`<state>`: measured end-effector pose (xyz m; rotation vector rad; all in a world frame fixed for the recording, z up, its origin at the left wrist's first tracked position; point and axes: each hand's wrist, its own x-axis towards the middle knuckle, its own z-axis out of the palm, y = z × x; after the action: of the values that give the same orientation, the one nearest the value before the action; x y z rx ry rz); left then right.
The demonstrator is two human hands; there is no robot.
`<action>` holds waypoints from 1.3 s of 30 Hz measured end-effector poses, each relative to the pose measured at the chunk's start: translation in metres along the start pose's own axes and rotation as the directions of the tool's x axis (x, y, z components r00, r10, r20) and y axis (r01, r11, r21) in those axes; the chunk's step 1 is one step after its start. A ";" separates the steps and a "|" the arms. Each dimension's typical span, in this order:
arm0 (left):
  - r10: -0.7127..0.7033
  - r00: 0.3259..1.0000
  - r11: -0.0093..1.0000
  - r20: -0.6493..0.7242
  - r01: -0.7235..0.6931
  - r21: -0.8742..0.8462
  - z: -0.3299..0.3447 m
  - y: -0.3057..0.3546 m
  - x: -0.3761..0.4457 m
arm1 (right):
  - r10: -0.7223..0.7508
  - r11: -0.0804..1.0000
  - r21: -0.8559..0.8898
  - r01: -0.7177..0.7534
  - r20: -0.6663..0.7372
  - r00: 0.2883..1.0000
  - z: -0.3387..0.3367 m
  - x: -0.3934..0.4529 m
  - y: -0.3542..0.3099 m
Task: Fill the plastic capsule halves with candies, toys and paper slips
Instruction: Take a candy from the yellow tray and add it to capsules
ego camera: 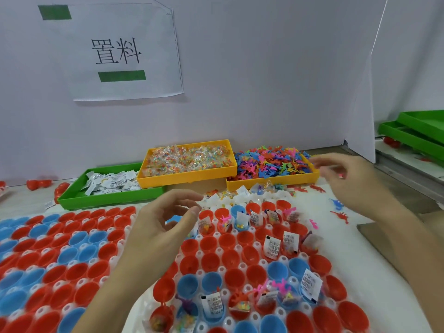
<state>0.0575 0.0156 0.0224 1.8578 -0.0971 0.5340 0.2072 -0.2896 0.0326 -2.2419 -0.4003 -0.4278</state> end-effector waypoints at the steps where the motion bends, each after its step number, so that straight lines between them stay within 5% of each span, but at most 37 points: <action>1: -0.004 1.000 1.000 -0.013 0.004 0.000 -0.001 -0.001 0.001 | 0.101 0.993 -0.050 -0.106 -0.084 0.991 -0.003 0.004 0.017; 5: -0.007 0.999 1.000 -0.049 0.008 0.030 -0.003 -0.003 0.002 | 0.484 0.815 -0.236 -0.530 -0.225 0.845 -0.010 0.002 0.069; 9: -0.013 0.999 0.998 -0.049 0.016 0.060 -0.003 -0.002 0.003 | 0.578 0.690 -0.349 -0.634 -0.262 0.773 -0.011 -0.001 0.082; 18: -0.024 0.998 0.995 -0.058 0.029 0.094 -0.002 -0.004 0.003 | 0.358 0.858 -0.396 -0.327 0.005 0.934 0.015 0.005 0.074; 27: -0.025 0.998 0.997 -0.055 0.029 0.077 0.000 -0.002 0.001 | 0.162 0.901 -0.428 -0.066 0.191 0.968 0.049 0.008 0.057; 39: -0.027 0.998 0.996 -0.058 0.032 0.087 0.001 -0.001 0.001 | -0.004 0.993 -0.106 0.051 0.399 0.917 0.074 0.012 0.021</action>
<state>0.0590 0.0153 0.0218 1.9254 -0.0081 0.5776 0.2390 -0.2446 -0.0217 -2.4386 -0.6322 0.0000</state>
